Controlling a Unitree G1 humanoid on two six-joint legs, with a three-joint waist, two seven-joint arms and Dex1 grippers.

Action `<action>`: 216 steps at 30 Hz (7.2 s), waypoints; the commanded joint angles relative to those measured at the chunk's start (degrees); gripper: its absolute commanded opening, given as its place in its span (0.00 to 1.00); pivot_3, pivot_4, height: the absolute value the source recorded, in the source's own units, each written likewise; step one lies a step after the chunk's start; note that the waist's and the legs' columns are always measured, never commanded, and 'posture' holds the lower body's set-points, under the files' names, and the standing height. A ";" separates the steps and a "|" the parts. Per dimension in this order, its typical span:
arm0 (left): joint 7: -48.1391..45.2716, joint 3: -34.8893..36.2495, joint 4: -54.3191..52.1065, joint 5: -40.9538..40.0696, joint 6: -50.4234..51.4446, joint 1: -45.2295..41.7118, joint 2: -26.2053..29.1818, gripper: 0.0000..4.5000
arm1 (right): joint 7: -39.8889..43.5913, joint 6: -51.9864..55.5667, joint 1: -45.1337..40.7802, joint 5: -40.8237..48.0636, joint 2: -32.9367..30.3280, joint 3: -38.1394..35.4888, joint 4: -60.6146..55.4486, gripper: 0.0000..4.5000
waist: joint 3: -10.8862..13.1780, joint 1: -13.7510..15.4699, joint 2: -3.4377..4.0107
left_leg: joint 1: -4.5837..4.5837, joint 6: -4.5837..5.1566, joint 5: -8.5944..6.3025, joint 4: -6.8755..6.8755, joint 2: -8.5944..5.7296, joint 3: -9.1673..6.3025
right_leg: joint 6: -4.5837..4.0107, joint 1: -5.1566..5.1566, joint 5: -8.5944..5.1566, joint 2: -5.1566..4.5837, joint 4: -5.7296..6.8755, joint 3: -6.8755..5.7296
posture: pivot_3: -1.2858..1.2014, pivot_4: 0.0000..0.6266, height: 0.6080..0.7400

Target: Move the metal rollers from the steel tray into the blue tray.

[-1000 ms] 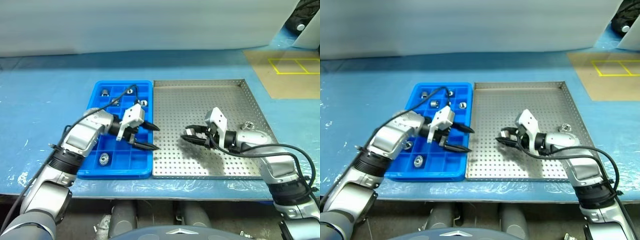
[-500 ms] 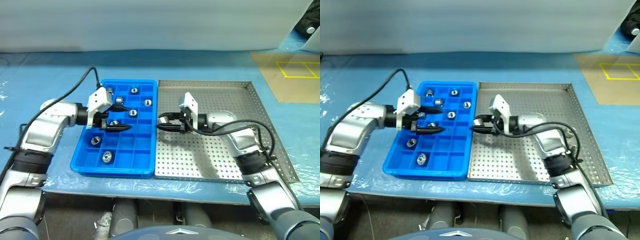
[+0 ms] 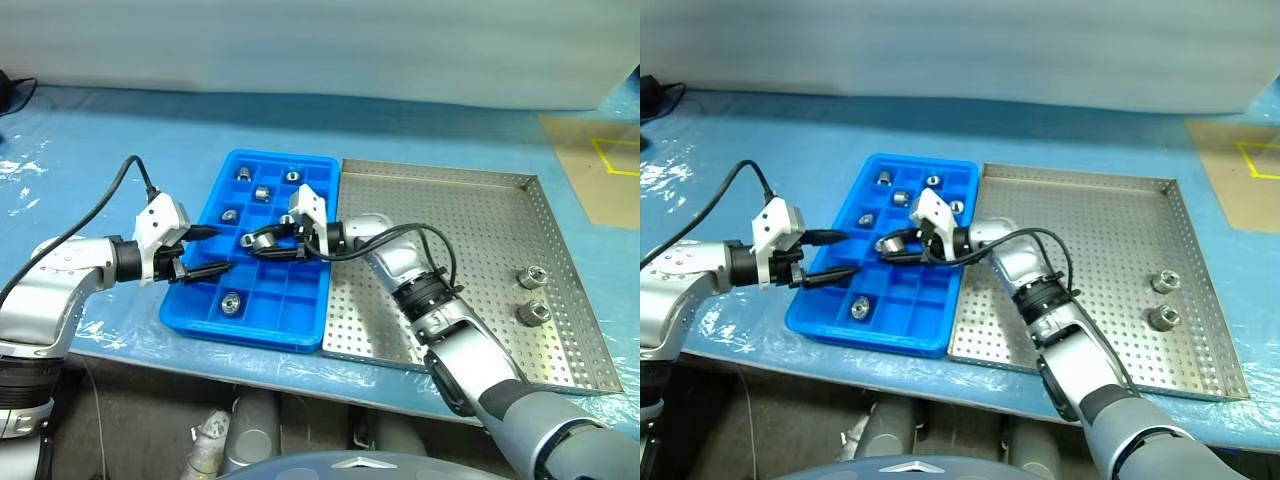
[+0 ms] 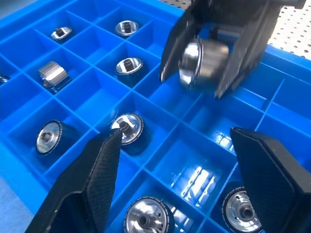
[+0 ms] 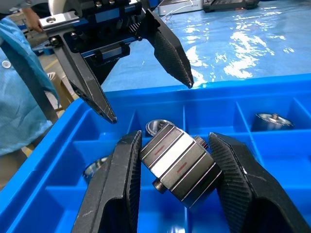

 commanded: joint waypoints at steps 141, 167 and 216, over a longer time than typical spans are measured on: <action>1.37 5.66 -12.58 -8.17 7.93 6.78 2.28 0.84 | 1.98 1.96 3.33 1.28 -6.92 -3.96 -3.96 0.54 | -0.05 0.35 0.06 | 0.23 -0.29 0.17 -0.15 0.19 0.07 | -0.13 0.05 0.12 0.14 -0.01 0.09 | 0.65 0.24 1.00; -10.62 -21.88 21.65 2.10 -8.81 -27.55 -20.00 0.84 | -16.61 17.84 26.03 8.13 -22.49 -24.39 -39.01 0.74 | -0.09 -4.42 0.00 | 0.17 -0.39 0.25 -0.03 -0.08 0.23 | 0.00 0.02 0.19 0.30 -0.08 0.44 | 0.41 0.24 1.00; -18.62 -24.64 31.12 8.77 -15.94 -30.83 -29.27 0.84 | -38.18 -1.81 29.88 -0.57 -24.36 -32.93 -10.93 0.49 | -0.10 -9.84 0.05 | 0.46 0.61 -0.35 0.69 -0.06 0.39 | 0.09 0.75 0.26 0.19 -0.32 0.60 | 0.38 0.24 1.00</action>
